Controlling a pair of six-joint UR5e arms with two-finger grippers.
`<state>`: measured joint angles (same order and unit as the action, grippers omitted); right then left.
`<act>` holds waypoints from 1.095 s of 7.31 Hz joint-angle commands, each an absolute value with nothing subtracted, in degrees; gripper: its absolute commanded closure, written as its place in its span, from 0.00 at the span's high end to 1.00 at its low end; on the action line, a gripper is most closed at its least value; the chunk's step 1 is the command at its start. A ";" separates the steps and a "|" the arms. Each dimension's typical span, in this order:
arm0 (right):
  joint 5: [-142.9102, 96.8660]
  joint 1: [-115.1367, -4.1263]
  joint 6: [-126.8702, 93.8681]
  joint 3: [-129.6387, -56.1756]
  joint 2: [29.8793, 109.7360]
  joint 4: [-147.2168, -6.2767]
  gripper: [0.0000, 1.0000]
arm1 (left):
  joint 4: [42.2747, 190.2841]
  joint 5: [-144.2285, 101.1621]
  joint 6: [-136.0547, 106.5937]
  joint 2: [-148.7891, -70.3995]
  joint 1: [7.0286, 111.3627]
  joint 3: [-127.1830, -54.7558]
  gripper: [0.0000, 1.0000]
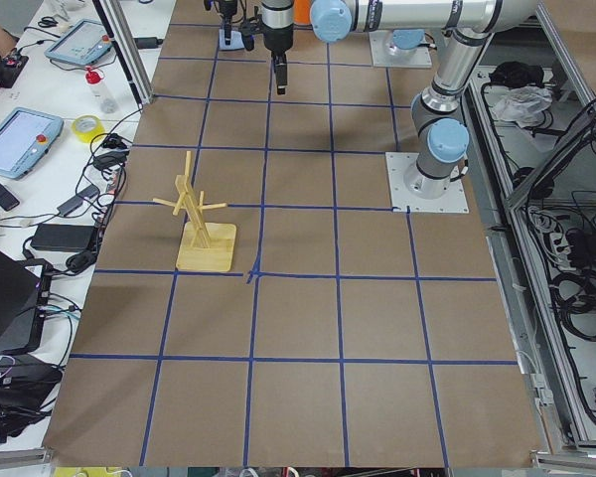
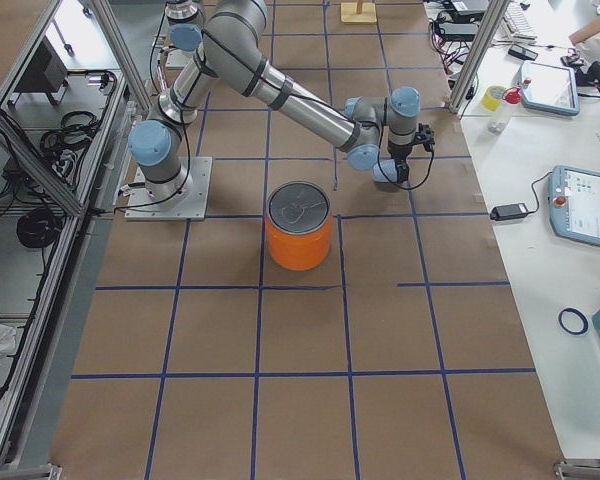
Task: Flip cup
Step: 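Carry the cup with the right gripper toward the left gripper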
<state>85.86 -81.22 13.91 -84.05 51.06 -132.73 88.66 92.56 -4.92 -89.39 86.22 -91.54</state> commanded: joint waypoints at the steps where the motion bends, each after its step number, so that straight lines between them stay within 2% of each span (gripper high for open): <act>1: 85.78 -81.21 14.33 -84.20 51.24 -133.07 0.64 | 88.68 92.64 -4.92 -89.38 86.22 -91.58 1.00; 2: 85.69 -81.30 14.24 -84.20 51.59 -132.98 0.42 | 88.59 92.72 -4.92 -89.38 86.22 -91.50 1.00; 3: 83.52 -81.47 14.41 -83.85 54.12 -132.46 0.24 | 88.59 92.72 -4.83 -89.38 86.22 -91.58 1.00; 5: 80.08 -82.78 17.73 -84.02 55.72 -132.36 0.15 | 88.59 92.72 -4.92 -89.47 86.22 -91.49 1.00; 6: 80.68 -87.40 18.01 -84.20 56.07 -133.58 0.10 | 88.51 92.72 -4.92 -89.47 86.22 -91.49 1.00; 8: 84.53 -99.16 18.37 -85.33 58.00 -131.84 0.10 | 88.51 92.64 -4.92 -89.47 86.22 -91.49 1.00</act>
